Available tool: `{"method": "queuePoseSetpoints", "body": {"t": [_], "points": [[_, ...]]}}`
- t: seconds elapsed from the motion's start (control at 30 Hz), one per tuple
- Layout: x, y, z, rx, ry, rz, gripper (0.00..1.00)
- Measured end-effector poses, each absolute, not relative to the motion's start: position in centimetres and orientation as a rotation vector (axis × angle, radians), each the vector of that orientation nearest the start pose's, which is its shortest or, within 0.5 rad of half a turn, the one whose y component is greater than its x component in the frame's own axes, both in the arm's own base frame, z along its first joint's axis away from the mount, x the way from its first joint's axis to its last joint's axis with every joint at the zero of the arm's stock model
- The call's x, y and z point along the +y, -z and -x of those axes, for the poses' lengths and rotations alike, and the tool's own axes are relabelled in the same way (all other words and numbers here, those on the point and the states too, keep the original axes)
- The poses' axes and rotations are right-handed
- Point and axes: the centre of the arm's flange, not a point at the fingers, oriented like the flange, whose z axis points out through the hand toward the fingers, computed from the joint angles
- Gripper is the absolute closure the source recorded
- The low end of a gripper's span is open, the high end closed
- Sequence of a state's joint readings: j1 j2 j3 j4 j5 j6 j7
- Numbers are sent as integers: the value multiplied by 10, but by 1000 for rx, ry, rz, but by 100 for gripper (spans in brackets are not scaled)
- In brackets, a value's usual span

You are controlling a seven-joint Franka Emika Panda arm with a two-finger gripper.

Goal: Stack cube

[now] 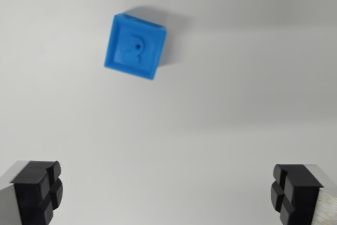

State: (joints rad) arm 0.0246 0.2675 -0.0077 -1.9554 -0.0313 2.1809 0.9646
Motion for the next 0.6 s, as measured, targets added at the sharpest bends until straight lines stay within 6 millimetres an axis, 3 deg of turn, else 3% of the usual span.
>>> {"method": "queuePoseSetpoints", "body": {"t": [0.6], "points": [[26,-269,-617,1601,-16,2725,0]]}}
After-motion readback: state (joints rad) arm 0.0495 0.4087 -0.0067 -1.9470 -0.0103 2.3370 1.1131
